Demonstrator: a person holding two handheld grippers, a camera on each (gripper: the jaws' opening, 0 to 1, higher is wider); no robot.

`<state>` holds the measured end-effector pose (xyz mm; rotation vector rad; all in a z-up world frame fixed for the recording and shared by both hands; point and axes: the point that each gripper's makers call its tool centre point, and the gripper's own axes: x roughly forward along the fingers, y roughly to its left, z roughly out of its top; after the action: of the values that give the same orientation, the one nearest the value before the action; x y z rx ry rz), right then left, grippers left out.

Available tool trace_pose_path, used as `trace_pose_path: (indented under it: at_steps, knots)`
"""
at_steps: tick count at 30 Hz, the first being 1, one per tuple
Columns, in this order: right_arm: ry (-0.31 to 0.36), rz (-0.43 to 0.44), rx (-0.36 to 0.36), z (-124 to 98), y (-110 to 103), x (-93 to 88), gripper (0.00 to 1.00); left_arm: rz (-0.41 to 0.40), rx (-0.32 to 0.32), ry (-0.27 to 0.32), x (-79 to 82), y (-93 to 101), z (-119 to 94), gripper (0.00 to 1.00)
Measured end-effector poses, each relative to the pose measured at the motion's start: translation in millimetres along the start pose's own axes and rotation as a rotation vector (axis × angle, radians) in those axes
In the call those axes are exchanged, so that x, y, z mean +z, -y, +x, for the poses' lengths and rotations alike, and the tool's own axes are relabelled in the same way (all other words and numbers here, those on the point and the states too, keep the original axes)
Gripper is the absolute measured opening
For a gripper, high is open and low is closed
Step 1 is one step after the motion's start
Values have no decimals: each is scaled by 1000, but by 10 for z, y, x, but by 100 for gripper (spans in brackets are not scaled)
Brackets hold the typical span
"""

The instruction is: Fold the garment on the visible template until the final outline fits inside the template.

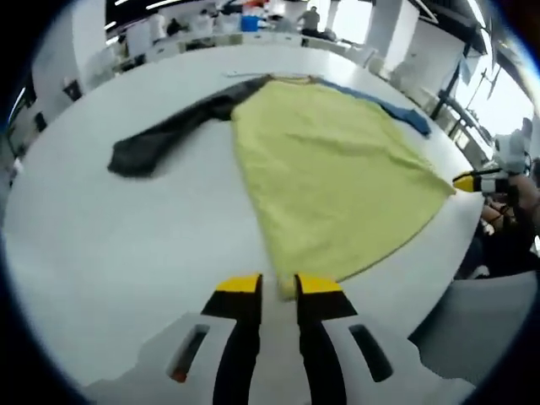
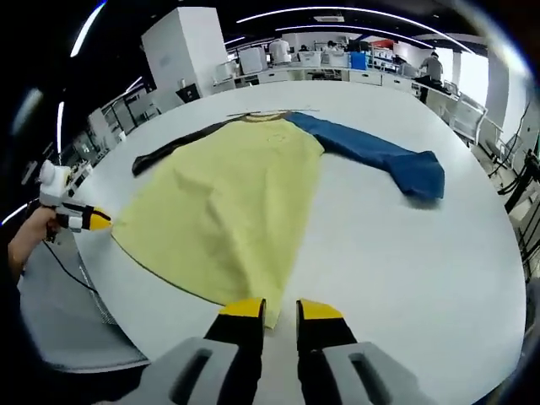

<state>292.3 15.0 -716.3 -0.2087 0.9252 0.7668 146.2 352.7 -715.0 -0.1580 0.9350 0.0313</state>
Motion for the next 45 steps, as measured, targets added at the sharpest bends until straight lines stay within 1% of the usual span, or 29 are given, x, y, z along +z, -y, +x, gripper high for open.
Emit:
trace_pose_path:
  at_steps: [5,6,11,14,16,17,19,21,25,26,27,29,33,36,38,41,45]
  knots:
    - [-23,-32,-7,90,-67,-48,9,-3,9,-3,10,14,42,13]
    - [-31,-56,-16,96,-70,-57,9,1,11,-5,4,16,55,13]
    - [-43,-87,-26,123,-105,-70,7,1,3,-28,-52,62,99,13]
    - [-49,-64,-34,128,-84,-89,6,-7,10,-54,-109,67,125,13]
    - [-48,-3,-29,127,-82,-101,4,7,31,-77,-138,35,107,10]
    - [-42,27,-20,133,-72,-98,4,14,34,-58,-98,25,119,9]
    - [-42,40,-34,128,-22,-97,0,-5,30,-66,-93,29,112,9]
    - [-47,54,-29,132,-20,-89,0,-8,31,-75,-97,22,116,8]
    - [-52,15,-38,138,-43,-88,0,3,34,-81,-98,39,122,5]
    - [-48,5,-43,141,-46,-82,0,-13,7,-81,-107,95,133,2]
    - [-50,-11,-52,143,-42,-80,0,-30,1,-77,-103,115,135,1]
    - [-53,-28,-58,145,-44,-85,0,-14,13,-78,-103,91,127,1]
    - [-51,-28,-53,134,-30,-91,0,-22,12,-78,-103,70,131,1]
    - [-51,-31,-68,91,44,-106,0,-18,19,-86,-131,44,111,0]
    - [-51,-31,-66,72,70,-113,0,-19,11,-91,-150,29,95,0]
    - [-53,-13,-52,80,64,-134,0,-28,-1,-93,-165,35,96,0]
    - [-70,-34,-50,73,38,-157,0,-13,-4,-102,-189,50,83,0]
